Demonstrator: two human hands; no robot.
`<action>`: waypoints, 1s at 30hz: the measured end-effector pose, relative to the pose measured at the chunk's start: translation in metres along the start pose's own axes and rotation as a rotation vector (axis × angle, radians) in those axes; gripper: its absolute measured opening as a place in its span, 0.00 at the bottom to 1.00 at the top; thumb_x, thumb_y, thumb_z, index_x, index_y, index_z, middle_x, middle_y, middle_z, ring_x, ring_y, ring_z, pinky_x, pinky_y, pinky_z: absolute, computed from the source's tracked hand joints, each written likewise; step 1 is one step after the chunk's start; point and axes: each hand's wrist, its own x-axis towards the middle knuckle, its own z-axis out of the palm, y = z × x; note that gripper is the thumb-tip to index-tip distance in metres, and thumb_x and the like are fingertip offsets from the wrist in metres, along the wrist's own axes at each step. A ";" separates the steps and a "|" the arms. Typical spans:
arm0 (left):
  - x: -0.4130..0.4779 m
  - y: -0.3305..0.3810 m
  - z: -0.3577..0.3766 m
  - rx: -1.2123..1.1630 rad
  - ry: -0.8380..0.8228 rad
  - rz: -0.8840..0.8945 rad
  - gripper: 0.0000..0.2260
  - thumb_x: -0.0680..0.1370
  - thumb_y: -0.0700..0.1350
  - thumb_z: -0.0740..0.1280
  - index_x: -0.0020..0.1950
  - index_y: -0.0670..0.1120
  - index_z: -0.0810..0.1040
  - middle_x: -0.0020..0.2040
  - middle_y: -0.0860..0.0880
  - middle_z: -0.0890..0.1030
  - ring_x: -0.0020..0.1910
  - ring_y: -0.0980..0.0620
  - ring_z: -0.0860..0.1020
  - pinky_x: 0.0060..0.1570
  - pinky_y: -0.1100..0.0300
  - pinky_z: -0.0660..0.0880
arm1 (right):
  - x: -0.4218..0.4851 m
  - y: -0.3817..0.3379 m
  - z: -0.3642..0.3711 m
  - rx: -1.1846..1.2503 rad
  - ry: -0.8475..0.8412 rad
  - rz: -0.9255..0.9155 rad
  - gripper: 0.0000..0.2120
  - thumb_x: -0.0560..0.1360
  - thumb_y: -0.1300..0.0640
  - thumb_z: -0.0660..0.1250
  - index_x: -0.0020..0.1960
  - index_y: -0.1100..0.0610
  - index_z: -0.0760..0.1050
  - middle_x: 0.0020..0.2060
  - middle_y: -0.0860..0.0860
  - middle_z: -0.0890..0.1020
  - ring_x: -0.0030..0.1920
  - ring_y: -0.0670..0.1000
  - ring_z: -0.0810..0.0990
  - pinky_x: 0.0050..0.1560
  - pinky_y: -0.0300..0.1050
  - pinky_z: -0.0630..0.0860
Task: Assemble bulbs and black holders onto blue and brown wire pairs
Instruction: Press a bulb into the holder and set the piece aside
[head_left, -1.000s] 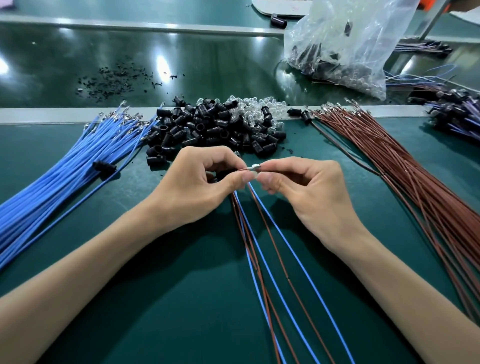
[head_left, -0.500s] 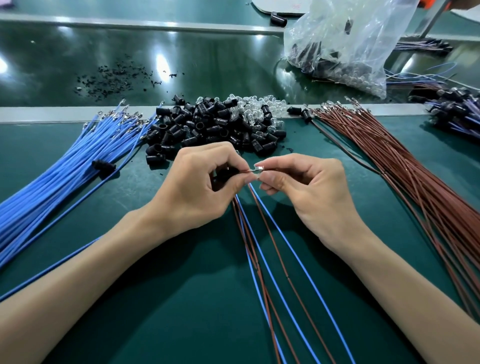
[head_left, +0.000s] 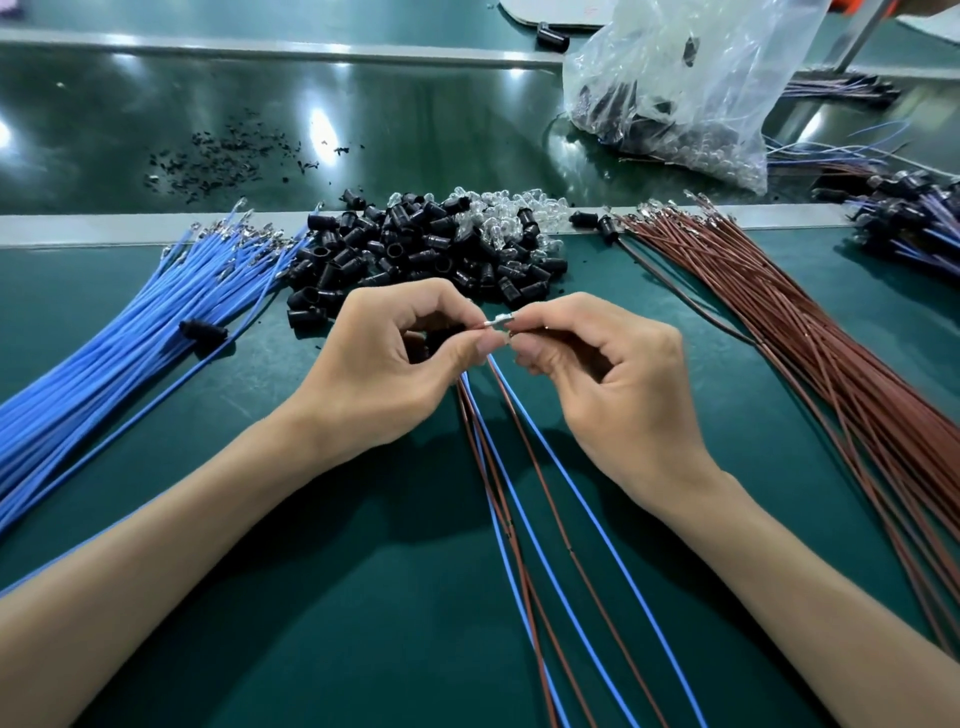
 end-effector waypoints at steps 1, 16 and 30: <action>0.000 0.000 0.000 0.035 0.008 0.022 0.04 0.73 0.43 0.70 0.39 0.45 0.78 0.31 0.46 0.77 0.28 0.51 0.70 0.29 0.58 0.68 | 0.000 -0.001 0.000 -0.003 0.004 0.004 0.05 0.73 0.66 0.69 0.48 0.63 0.82 0.38 0.45 0.80 0.38 0.41 0.80 0.43 0.32 0.76; 0.001 0.004 0.003 -0.141 -0.001 -0.059 0.03 0.73 0.44 0.68 0.38 0.47 0.77 0.28 0.59 0.77 0.26 0.63 0.70 0.27 0.71 0.65 | 0.000 0.003 0.000 -0.112 0.020 -0.186 0.06 0.76 0.67 0.66 0.49 0.66 0.82 0.42 0.52 0.81 0.42 0.43 0.78 0.46 0.32 0.74; 0.002 0.006 0.003 -0.189 0.037 -0.086 0.04 0.72 0.44 0.68 0.38 0.47 0.78 0.29 0.57 0.78 0.26 0.63 0.70 0.28 0.69 0.65 | 0.000 -0.001 -0.001 0.240 0.005 0.033 0.13 0.73 0.66 0.71 0.56 0.57 0.79 0.45 0.49 0.80 0.47 0.43 0.80 0.51 0.35 0.75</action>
